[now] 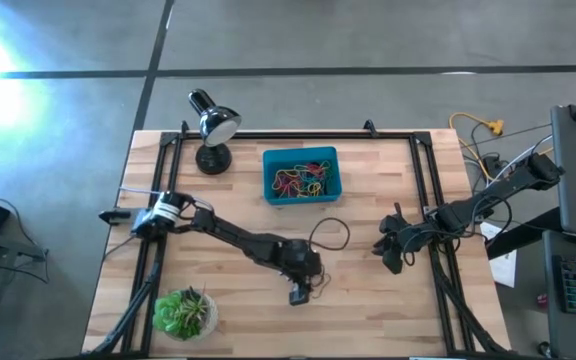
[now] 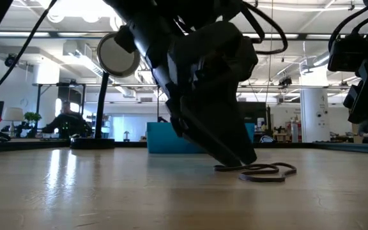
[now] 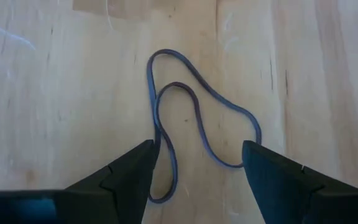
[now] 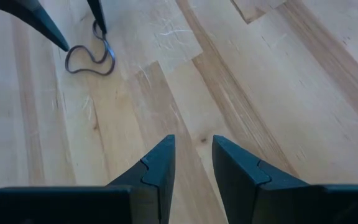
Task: Pick and place rubber bands into bin
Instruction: Put the purple rubber band into the blue bin
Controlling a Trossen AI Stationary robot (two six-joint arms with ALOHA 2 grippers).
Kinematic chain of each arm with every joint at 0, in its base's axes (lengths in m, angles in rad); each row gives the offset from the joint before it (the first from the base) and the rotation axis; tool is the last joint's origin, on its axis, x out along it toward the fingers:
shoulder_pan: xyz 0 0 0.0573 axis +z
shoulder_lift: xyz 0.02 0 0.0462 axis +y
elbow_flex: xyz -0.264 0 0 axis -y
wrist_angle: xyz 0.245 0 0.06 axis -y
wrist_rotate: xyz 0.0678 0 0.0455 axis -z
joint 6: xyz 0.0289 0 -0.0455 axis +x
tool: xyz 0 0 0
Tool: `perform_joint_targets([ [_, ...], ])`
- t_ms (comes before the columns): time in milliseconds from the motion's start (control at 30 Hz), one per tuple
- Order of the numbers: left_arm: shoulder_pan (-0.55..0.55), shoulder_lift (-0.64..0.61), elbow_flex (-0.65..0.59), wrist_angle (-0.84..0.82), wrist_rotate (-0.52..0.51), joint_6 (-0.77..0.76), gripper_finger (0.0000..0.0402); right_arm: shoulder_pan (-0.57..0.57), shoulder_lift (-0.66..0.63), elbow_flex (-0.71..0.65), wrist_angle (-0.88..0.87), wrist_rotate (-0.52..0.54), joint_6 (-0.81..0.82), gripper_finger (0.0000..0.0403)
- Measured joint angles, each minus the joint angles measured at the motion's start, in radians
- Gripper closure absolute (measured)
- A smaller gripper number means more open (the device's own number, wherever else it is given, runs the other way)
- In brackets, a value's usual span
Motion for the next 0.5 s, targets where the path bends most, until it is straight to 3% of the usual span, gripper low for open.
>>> perform_joint_targets([
  [500, -0.034, 0.002, -0.001, 0.001, -0.138, 0.061, 0.0173, 0.000, 0.000, 0.000, 0.000, 0.001, -0.004, 0.0307],
])
